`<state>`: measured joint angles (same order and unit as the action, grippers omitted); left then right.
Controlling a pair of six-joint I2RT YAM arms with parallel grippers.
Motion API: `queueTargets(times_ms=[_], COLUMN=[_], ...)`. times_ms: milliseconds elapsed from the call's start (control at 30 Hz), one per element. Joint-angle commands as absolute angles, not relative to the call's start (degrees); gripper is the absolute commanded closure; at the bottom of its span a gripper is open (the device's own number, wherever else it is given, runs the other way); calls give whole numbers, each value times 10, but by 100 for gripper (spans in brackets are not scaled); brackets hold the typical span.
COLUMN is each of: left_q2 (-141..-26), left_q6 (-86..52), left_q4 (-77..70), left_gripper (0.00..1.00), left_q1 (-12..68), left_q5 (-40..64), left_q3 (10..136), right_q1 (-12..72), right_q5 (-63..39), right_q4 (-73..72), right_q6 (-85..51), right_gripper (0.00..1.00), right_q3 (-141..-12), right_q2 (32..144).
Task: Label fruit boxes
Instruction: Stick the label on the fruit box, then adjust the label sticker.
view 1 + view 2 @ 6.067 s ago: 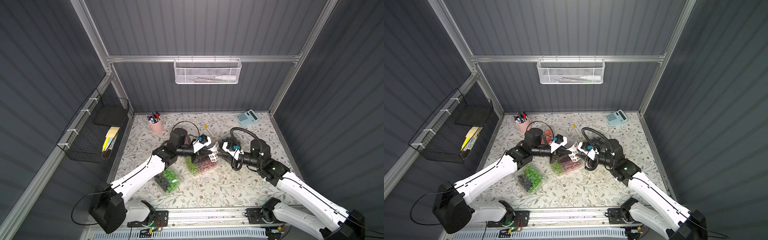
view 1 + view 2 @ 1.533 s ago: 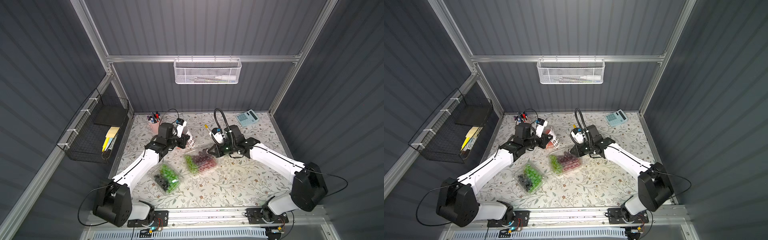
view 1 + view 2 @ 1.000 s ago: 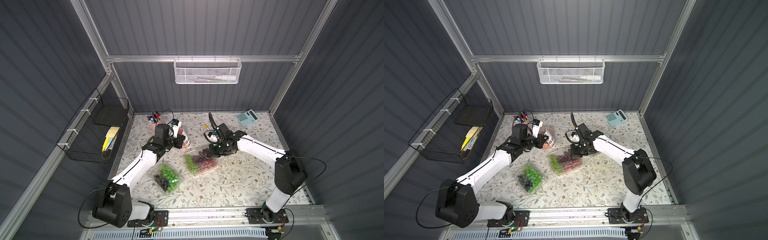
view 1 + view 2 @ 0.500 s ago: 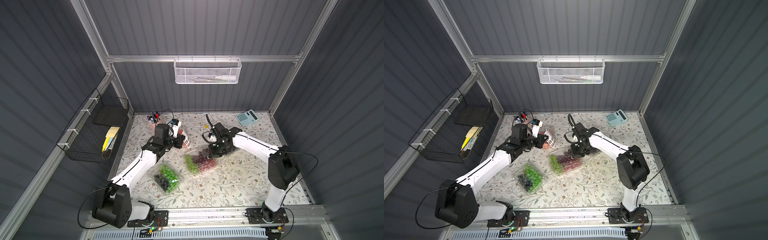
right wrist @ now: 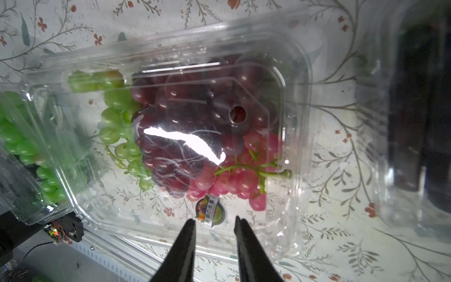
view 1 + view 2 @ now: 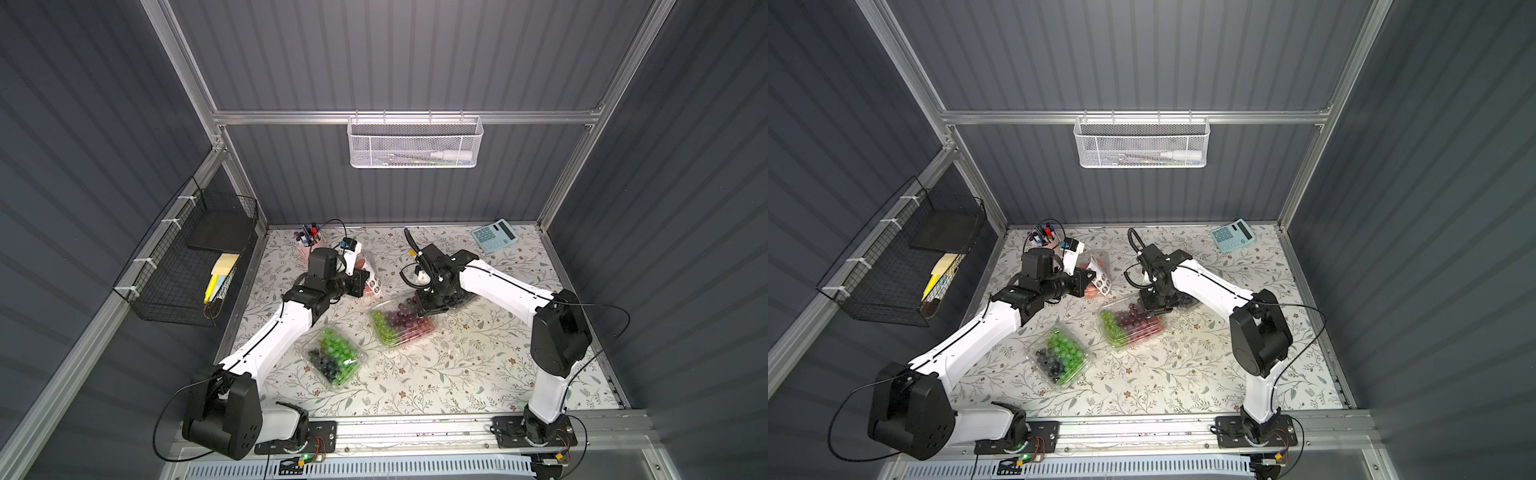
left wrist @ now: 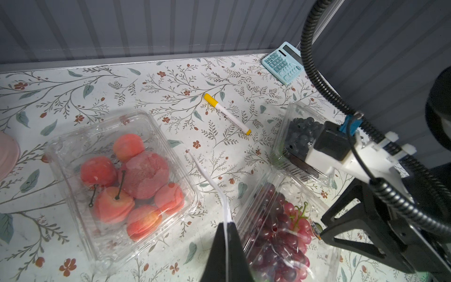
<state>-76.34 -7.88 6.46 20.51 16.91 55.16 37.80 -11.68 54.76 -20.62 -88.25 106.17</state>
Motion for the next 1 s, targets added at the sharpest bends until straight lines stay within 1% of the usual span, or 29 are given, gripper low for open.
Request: queueTargets(times_ms=[0, 133, 300, 433, 567, 667, 733, 767, 833, 900, 967], left_q2=[-742, -746, -754, -756, -756, -753, -749, -747, -745, -745, -747], left_q6=[-65, -48, -5, 40, 115, 168, 203, 220, 240, 261, 282], left_q4=[71, 67, 50, 44, 73, 106, 129, 139, 151, 162, 180], left_gripper=[100, 100, 100, 100, 100, 100, 100, 100, 100, 100, 100], left_q1=[201, 201, 201, 202, 203, 204, 205, 205, 206, 207, 207], left_q5=[178, 232, 355, 470, 572, 624, 649, 663, 684, 702, 719], left_q3=[550, 557, 564, 570, 577, 585, 589, 591, 593, 597, 603], right_q1=[379, 378, 374, 370, 369, 368, 363, 361, 361, 356, 351], right_q5=[-89, -74, -62, -77, -168, -176, -213, -235, -269, -282, -325], right_q4=[565, 544, 456, 368, 267, 262, 247, 245, 249, 249, 252], right_q6=[-209, -211, -197, -133, -50, -18, 14, 39, 79, 86, 108], right_gripper=[64, 64, 62, 53, 43, 37, 33, 29, 28, 26, 24], right_q3=[-877, -857, -791, -730, -664, -655, -646, -641, -637, -636, -640], right_q2=[1019, 965, 871, 793, 733, 705, 699, 679, 672, 669, 673])
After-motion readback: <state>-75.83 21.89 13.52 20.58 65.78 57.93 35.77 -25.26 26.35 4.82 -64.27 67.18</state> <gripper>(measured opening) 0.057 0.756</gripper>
